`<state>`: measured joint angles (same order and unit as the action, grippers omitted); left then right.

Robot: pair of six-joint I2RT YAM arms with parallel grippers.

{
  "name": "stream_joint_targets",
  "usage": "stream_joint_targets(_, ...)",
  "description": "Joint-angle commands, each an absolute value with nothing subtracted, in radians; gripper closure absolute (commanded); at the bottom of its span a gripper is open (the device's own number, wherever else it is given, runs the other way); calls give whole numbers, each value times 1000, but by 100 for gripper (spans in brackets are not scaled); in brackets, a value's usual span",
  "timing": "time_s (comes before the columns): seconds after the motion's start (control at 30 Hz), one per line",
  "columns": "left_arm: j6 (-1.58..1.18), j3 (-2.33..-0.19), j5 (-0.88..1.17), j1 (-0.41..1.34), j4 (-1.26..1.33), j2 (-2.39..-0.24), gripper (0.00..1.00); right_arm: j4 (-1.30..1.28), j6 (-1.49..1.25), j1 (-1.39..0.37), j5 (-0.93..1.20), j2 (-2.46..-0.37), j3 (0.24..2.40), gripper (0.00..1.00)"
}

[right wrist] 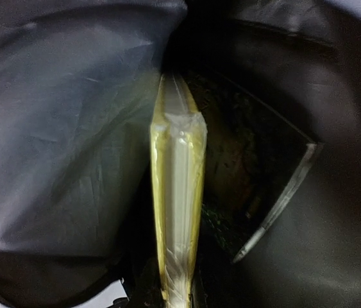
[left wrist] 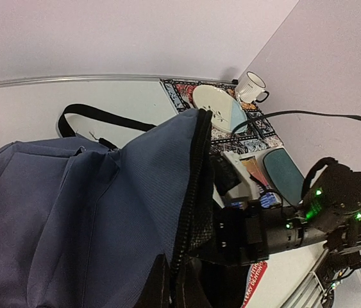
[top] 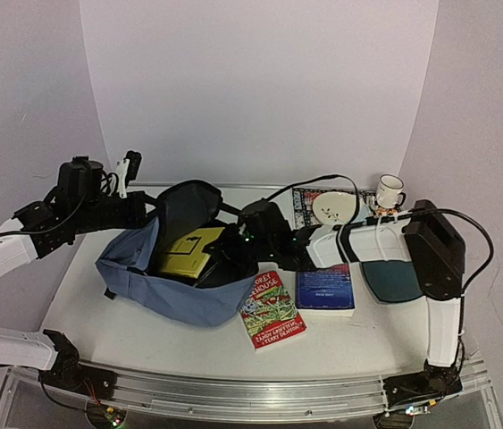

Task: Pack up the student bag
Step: Place the book in the largest pocket of the bag, then place the largest pocket in the largest pocket of the bag.

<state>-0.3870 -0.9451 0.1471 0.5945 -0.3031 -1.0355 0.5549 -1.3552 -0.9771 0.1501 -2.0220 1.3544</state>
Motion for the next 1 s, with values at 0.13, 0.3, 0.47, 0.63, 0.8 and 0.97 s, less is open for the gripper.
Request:
stream_joint_targets(0.13,-379,-946,18,589,-312,-931,100,447,-1237,-1008,189,-2227,1664,85)
stream_joint_targets(0.3,-372,-961,-129,588,-414,-935,100,333,-1155,-1010,248,-2224,1710,52)
stream_joint_targets(0.47,-370,-988,-288,588,-526,-973,100,200,-1045,-1010,273,-2163,1710,33)
stream_joint_targets(0.63,-321,-1037,-444,588,-631,-984,100,36,-872,-1008,256,-2061,1710,17)
stream_joint_targets(0.8,-299,-1062,-528,587,-698,-953,100,-33,-752,-981,273,-1923,1626,11)
stream_joint_targets(0.97,-289,-1090,-564,588,-747,-937,100,-77,-664,-922,293,-1827,1556,7)
